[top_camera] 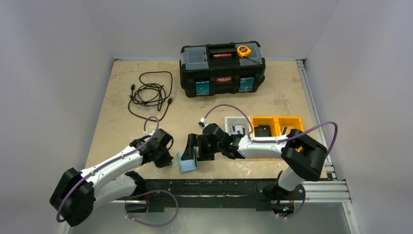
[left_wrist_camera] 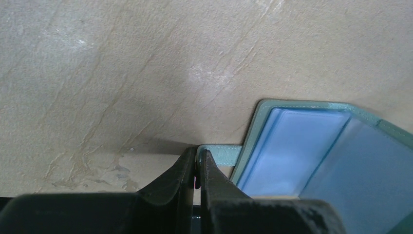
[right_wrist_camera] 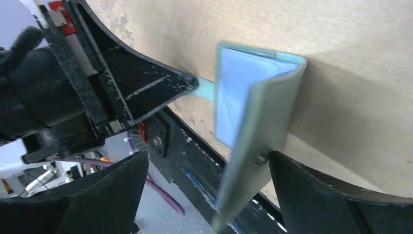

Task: Take the credit cards out of the card holder
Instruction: Close the card holder at the center of the board.

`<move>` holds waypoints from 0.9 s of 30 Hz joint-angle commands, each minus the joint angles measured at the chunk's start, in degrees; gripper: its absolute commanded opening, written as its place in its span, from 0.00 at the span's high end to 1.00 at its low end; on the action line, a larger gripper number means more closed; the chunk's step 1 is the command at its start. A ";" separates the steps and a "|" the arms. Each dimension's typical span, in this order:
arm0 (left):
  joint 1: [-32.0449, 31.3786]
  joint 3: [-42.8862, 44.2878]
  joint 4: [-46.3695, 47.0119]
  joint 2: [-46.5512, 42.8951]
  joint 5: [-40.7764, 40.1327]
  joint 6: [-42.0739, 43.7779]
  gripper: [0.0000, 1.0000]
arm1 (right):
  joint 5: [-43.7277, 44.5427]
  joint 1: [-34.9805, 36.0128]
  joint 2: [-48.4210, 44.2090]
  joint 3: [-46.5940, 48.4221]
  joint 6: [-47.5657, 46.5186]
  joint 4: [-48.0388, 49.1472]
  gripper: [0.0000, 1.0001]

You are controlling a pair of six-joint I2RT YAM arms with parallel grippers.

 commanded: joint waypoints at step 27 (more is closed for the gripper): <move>-1.28 2.20 6.57 0.27 3.77 4.55 0.98 | 1.63 0.18 9.48 3.00 5.59 5.92 0.02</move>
